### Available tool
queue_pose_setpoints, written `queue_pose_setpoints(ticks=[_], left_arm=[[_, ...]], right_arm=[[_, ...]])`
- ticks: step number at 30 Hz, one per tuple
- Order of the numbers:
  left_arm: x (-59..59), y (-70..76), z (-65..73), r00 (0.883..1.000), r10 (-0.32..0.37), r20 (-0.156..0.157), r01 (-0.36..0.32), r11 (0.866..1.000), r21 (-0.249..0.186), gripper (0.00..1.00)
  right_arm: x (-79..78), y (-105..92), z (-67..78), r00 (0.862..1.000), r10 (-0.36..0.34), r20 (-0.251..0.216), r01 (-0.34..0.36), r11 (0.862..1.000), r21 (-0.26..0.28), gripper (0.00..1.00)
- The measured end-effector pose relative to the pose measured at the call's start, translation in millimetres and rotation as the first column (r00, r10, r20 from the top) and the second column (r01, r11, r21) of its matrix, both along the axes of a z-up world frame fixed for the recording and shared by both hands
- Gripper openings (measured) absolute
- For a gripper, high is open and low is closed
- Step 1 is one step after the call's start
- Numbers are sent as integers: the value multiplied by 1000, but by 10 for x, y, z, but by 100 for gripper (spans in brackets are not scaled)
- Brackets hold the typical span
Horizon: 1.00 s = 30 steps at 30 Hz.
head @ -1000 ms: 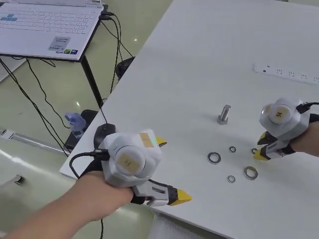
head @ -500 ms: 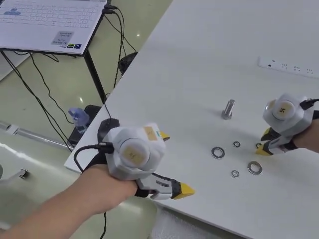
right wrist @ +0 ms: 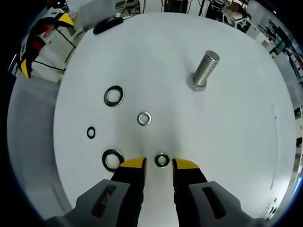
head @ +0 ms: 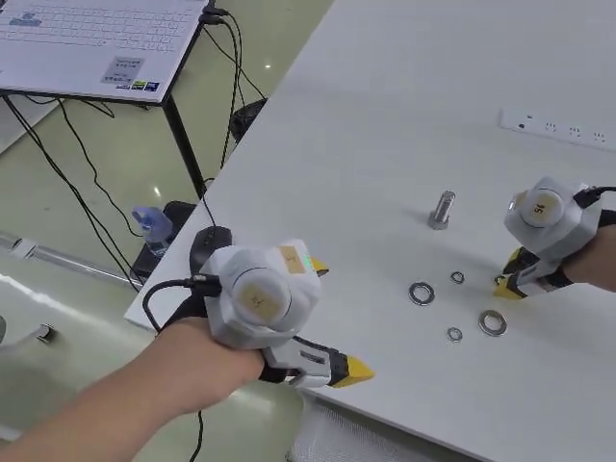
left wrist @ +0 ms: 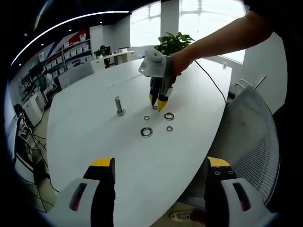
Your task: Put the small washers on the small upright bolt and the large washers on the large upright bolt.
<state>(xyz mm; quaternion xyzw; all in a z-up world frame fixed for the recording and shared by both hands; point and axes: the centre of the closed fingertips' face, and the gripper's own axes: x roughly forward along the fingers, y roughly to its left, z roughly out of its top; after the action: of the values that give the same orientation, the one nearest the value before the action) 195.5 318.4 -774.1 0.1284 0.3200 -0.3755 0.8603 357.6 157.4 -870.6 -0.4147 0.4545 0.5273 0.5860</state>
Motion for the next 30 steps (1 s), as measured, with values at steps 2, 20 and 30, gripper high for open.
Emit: queue_pose_setpoints(ticks=[2,20,30], left_arm=[[-10,-4,1,1000,-5,-1,5,1000,1,76],[-31,-72,48,1000,-24,1,24,1000,0,73],[27,-65,82,1000,-18,8,18,1000,-7,73]], right_arm=[[-3,-3,1,1000,-7,2,7,1000,-3,22],[4,-13,1,1000,-26,12,26,999,-26,13],[-8,-68,141,997,-83,7,83,996,20,13]])
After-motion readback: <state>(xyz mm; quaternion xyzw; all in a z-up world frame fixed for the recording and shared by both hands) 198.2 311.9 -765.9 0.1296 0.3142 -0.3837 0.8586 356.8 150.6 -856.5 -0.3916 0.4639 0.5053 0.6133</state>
